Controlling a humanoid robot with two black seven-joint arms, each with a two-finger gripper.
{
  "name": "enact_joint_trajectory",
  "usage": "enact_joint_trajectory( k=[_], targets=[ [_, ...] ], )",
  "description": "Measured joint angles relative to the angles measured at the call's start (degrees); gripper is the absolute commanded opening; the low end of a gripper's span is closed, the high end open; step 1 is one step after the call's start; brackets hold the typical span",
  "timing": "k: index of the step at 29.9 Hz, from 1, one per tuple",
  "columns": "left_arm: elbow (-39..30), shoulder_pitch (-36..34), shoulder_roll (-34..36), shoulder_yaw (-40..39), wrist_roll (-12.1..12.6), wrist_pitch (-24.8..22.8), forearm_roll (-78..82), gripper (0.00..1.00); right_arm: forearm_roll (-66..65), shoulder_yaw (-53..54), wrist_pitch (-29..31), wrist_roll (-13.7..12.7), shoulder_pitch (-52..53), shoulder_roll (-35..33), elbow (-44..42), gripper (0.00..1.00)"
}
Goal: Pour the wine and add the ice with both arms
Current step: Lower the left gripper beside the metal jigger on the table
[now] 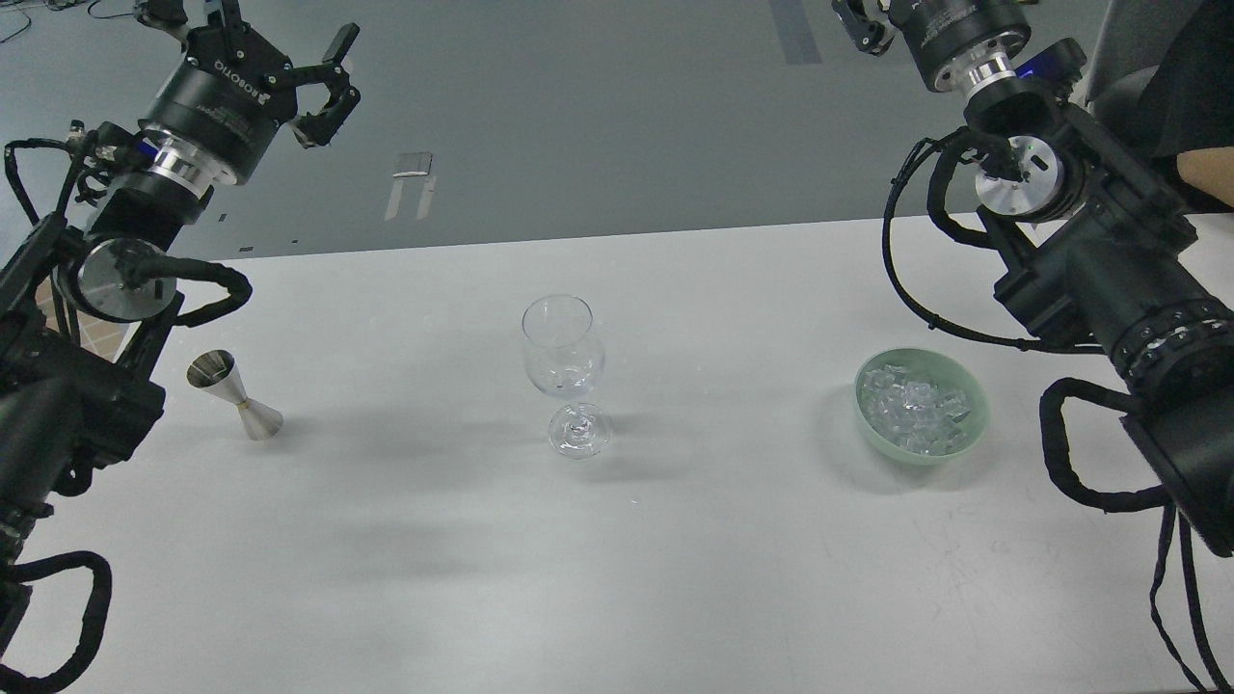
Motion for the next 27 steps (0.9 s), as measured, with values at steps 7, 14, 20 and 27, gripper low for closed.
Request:
enact_joint_trajectory(
  k=[7, 14, 20, 27],
  targets=[
    [-9.78, 7.63, 8.97, -2.23, 4.22, 4.76, -10.98, 0.98, 0.01, -0.08, 0.00, -0.04, 0.00, -0.06, 0.00, 1.00],
    [-21.89, 24.92, 16.45, -12.27, 5.97, 7.81, -17.27, 0.96, 0.00, -0.09, 0.00, -0.17, -0.01, 0.09, 0.00, 1.00],
    [-32.70, 41.87, 15.18, -24.50, 7.00, 14.74, -18.72, 0.96, -0.10, -1.38, 0.00, -0.26, -0.09, 0.21, 0.00, 1.00],
    [-40.14, 59.08, 4.11, -35.98, 9.02, 17.30, -20.38, 0.96, -0.10, -1.98, 0.00, -0.58, -0.48, 0.33, 0.00, 1.00]
  ],
)
